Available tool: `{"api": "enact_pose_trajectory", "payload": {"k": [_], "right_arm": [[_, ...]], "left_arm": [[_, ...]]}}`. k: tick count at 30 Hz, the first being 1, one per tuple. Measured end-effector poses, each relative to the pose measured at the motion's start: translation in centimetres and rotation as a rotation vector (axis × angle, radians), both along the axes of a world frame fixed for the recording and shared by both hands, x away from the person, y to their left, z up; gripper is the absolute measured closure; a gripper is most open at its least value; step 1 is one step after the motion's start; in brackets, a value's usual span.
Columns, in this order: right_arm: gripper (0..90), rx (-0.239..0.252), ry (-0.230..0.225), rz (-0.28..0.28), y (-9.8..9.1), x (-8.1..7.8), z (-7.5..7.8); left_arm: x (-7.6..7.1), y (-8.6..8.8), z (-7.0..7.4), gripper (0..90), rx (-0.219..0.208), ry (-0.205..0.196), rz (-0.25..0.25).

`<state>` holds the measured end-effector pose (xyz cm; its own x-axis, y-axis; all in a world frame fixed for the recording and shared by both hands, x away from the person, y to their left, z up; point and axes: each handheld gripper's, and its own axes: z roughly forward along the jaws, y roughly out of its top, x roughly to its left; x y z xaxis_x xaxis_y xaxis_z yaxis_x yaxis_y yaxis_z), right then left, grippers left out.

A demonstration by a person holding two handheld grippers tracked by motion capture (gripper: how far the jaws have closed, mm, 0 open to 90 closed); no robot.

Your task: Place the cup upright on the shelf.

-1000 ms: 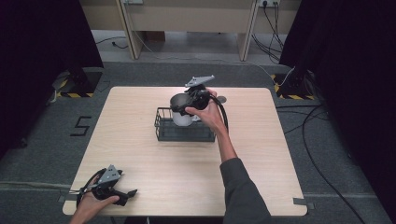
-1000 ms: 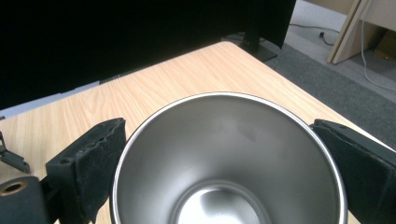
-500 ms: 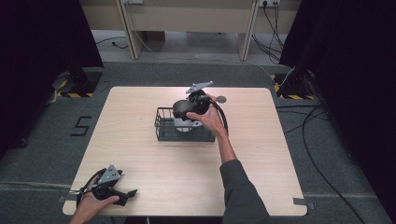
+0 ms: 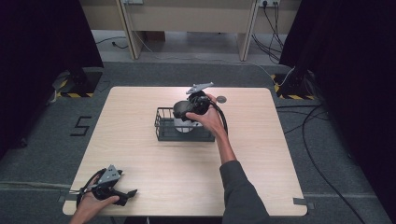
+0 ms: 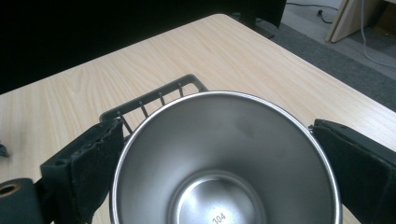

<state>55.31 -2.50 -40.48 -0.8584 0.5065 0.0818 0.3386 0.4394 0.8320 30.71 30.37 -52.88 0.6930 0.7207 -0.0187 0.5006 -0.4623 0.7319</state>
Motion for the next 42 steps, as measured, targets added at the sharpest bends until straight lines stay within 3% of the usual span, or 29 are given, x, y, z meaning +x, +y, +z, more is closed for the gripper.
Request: {"api": "enact_pose_trajectory", "payload": {"k": [12, 15, 20, 22, 26, 31, 42], "right_arm": [[5.7, -0.026, -0.049, -0.036, 0.6, -0.4, 0.9], [14.8, -0.015, -0.062, -0.049, 0.8, -0.5, 1.3], [15.2, -0.023, -0.076, -0.058, 0.9, -0.9, 1.9], [15.2, -0.013, -0.083, -0.064, 0.7, -1.0, 2.1], [15.2, 0.052, -0.074, -0.101, -0.2, -1.4, 2.5], [15.3, 0.081, -0.076, -0.114, -1.3, -2.4, 2.8], [15.8, 0.095, -0.087, -0.128, -3.5, -5.2, 3.3]], "left_arm": [[0.0, 0.0, 0.0, 0.0, 0.0, 0.0, 0.001], [0.0, 0.0, 0.0, 0.0, 0.001, -0.001, 0.0], [0.0, 0.0, 0.0, 0.0, 0.001, -0.001, 0.0], [0.0, 0.0, 0.0, 0.0, 0.001, 0.0, 0.0], [0.0, 0.0, 0.0, 0.0, 0.0, -0.001, 0.0], [0.0, 0.0, 0.0, 0.0, 0.0, -0.001, 0.0], [0.0, 0.0, 0.0, 0.0, 0.0, -0.001, 0.002]]}}
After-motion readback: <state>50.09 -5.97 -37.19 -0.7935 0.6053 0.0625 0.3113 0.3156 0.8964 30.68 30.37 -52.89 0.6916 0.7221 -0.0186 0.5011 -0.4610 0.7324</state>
